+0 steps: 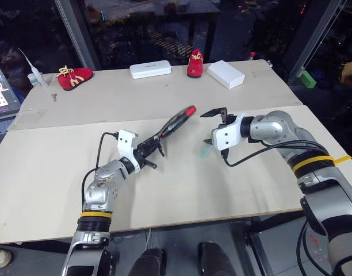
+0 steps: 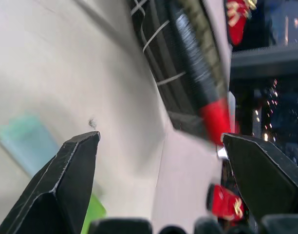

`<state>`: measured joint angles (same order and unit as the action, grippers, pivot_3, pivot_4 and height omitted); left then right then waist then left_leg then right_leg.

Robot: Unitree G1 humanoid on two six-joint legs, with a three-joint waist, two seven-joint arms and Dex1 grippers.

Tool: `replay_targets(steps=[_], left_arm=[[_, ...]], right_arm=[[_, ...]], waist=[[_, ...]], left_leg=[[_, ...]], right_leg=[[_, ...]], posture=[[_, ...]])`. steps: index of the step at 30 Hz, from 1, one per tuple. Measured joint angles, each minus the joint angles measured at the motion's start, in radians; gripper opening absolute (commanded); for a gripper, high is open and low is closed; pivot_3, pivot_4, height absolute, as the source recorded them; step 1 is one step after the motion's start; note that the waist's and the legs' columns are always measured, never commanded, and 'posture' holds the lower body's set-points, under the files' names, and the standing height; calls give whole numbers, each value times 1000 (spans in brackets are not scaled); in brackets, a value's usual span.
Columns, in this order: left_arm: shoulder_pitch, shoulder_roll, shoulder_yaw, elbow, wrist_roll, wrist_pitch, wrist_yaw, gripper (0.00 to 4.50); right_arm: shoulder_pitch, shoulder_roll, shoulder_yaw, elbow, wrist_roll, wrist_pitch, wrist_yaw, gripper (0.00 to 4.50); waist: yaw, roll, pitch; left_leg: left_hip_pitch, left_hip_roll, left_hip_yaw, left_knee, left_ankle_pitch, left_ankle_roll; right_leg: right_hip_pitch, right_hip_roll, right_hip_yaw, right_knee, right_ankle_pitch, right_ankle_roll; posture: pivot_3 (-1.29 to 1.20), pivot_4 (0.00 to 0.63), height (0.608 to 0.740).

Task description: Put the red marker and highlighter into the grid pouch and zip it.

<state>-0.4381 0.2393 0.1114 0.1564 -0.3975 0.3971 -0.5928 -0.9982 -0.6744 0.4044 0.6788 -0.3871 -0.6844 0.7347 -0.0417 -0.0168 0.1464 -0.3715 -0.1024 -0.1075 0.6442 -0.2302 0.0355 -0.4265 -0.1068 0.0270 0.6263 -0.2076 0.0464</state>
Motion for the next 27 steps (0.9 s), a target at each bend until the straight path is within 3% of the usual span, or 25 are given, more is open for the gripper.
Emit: replay_targets(steps=[6,13,20,27], left_arm=[[-1,22,1,-23,-19,66,-2,0],[4,54,-22,-38,-24,114,-18,0],[-30,211,-83,0,80,69,-74,0],[-27,194,-33,0,18,87,-107,0]], right_arm=[[-9,10,-94,39,86,122,17,4439],[55,36,-96,38,59,173,4,4439],[67,33,-111,28,57,201,-3,4439],[72,33,-113,17,57,227,-5,4439]], waist=[[2,-1,0],[2,-1,0],[-1,-1,0],[4,-1,1]], left_leg=[[0,0,0,0,0,0],[0,0,1,0,0,0],[1,0,1,0,0,0],[1,0,1,0,0,0]], right_leg=[[0,0,0,-1,0,0],[0,0,1,0,0,0],[1,0,2,0,0,0],[0,0,2,-1,0,0]], posture=[[0,150,740],[0,150,740],[0,150,740],[0,150,740]])
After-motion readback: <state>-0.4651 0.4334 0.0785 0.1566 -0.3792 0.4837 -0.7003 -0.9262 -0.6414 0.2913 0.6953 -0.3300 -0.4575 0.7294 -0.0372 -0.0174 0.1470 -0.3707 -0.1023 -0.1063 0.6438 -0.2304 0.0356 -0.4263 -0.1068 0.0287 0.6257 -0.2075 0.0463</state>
